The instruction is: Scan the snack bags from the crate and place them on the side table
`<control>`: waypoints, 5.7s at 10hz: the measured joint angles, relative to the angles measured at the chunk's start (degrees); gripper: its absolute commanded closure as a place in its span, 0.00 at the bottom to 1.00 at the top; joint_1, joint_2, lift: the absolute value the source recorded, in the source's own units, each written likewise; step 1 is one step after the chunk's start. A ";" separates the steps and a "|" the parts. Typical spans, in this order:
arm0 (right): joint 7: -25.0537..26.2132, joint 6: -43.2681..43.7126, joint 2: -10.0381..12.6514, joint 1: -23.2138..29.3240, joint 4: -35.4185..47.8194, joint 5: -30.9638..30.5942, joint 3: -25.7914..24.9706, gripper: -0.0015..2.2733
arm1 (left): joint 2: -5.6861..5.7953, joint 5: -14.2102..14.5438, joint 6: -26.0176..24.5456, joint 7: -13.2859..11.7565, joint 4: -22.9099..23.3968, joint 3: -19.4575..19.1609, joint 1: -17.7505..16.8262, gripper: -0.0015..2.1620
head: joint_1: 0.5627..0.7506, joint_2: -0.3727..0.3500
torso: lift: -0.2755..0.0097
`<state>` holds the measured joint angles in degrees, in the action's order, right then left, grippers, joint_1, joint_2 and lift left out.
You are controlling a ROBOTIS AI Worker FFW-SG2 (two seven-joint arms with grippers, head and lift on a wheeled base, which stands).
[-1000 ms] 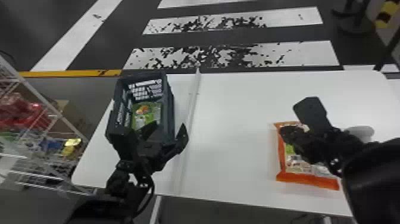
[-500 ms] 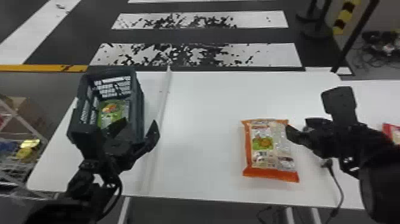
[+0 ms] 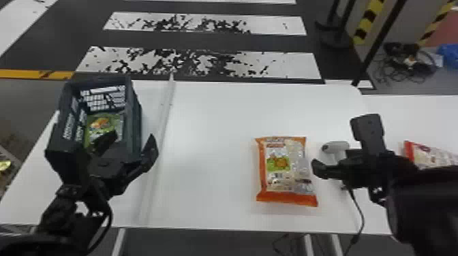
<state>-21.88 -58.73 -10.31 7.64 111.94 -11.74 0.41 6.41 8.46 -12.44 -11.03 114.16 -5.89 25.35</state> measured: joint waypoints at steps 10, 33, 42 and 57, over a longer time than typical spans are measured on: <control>-1.15 5.43 -1.77 -11.03 -23.31 0.65 -3.03 0.74 | 0.36 -1.08 3.69 1.54 1.31 0.02 1.12 0.02 | 0.70 0.40 | 0.79; 1.61 -27.80 1.31 10.13 27.78 -4.06 14.13 0.99 | 0.36 -0.81 3.51 1.42 -0.65 0.36 0.57 0.02 | 0.70 0.69 | 0.79; 3.60 -27.91 3.09 3.78 18.59 -6.28 18.67 0.99 | 0.44 -0.81 3.51 1.43 -0.66 0.35 0.58 0.02 | 0.70 0.73 | 0.79; 7.20 -11.53 2.04 -3.89 1.32 1.45 -3.30 0.99 | 0.35 -0.73 3.51 1.43 -0.53 0.31 0.76 0.02 | 0.70 0.43 | 0.79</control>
<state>-14.68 -70.26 -8.27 3.74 113.26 -10.29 -2.89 6.76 7.73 -8.93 -9.60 113.64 -5.58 26.10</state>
